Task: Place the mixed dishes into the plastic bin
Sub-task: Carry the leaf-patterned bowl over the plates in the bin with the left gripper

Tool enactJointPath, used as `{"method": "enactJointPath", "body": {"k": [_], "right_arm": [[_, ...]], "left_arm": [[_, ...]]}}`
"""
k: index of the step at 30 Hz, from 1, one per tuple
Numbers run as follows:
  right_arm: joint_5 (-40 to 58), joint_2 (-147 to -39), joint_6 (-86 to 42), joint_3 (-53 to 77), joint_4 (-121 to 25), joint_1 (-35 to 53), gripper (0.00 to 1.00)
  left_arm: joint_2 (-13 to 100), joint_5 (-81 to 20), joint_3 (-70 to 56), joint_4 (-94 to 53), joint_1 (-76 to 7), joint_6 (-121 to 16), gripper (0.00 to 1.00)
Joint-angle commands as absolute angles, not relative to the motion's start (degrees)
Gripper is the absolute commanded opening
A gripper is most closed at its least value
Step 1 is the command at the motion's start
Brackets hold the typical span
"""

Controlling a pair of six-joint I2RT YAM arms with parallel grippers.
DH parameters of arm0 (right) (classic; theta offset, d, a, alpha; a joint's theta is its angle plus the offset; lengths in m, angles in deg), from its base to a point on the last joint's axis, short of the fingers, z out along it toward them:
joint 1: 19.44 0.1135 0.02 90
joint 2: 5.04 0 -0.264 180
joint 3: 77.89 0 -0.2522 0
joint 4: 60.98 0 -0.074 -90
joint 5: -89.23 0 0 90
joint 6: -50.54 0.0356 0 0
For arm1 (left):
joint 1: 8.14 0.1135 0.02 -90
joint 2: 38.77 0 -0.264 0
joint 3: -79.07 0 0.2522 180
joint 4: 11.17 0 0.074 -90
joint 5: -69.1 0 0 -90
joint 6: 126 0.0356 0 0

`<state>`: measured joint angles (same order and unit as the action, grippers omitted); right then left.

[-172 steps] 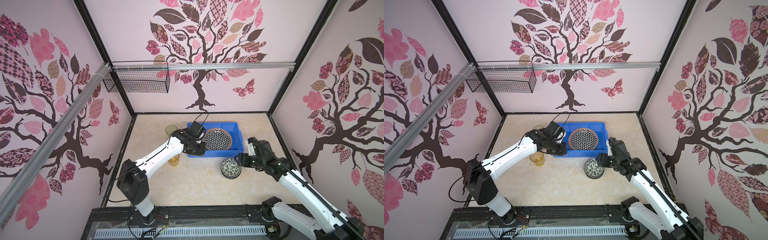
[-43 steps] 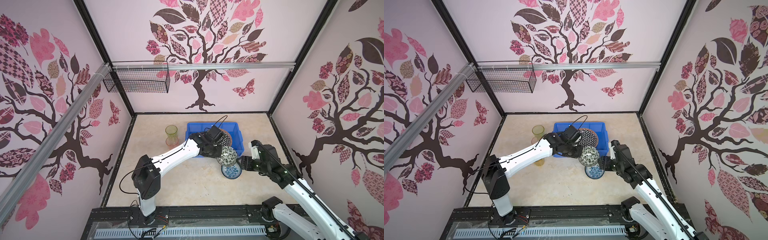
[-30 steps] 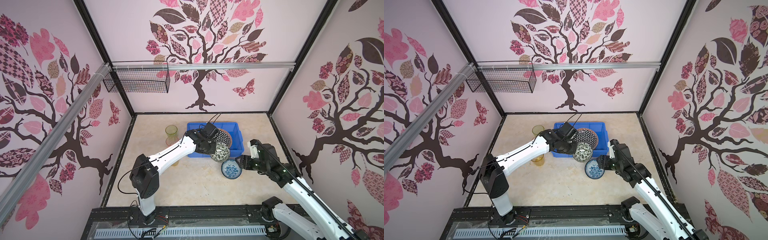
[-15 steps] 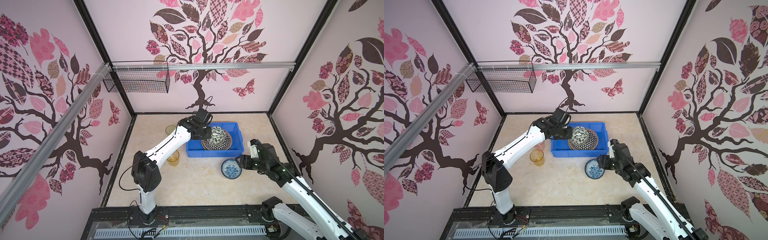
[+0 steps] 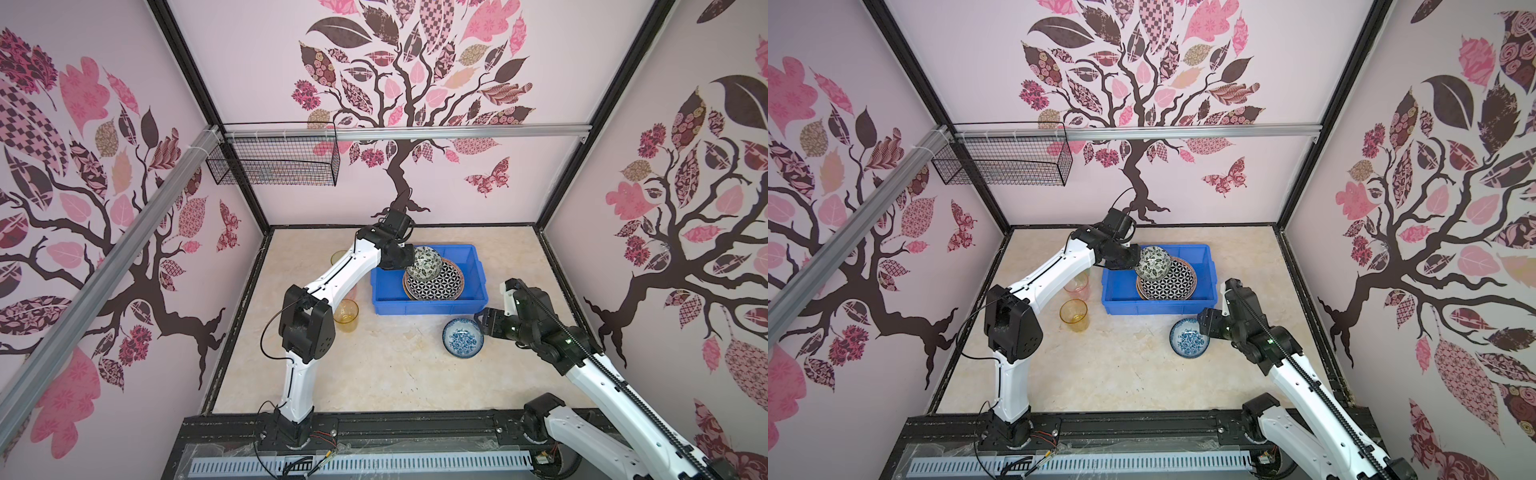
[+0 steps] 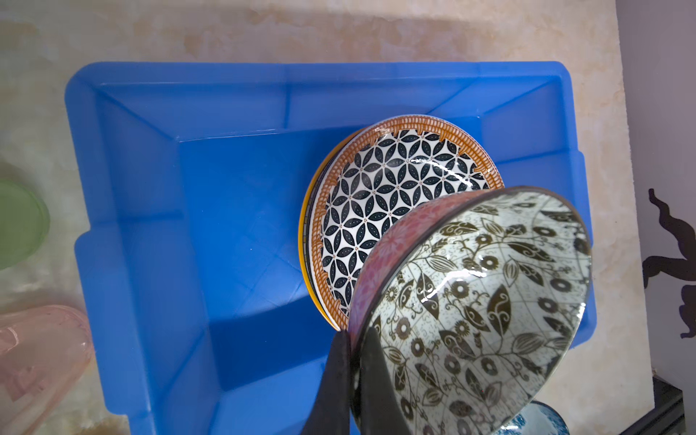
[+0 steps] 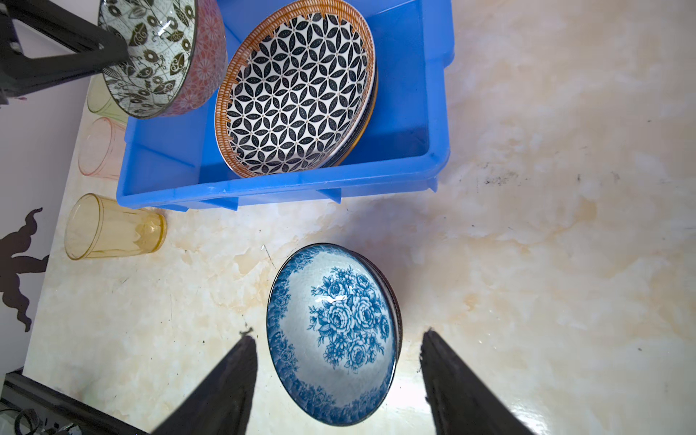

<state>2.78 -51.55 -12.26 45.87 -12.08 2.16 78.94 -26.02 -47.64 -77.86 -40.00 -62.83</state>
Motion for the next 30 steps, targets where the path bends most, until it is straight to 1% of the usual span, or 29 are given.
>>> {"method": "enactJointPath", "body": {"k": [1, 22, 30], "right_arm": [[1.52, -50.53, -10.48, 45.24, -11.23, 2.0, 0.71], [0.88, -50.53, -11.01, 45.46, -9.9, 2.06, 0.71], [0.65, -50.64, -11.1, 45.2, -9.36, 2.03, 0.71]], "left_arm": [[79.5, -27.95, -51.59, -76.54, -40.31, -61.84, 0.0], [85.81, -28.19, -56.32, -77.58, -39.7, -61.75, 0.0], [86.16, -28.36, -56.36, -77.07, -39.17, -61.83, 0.0]]}}
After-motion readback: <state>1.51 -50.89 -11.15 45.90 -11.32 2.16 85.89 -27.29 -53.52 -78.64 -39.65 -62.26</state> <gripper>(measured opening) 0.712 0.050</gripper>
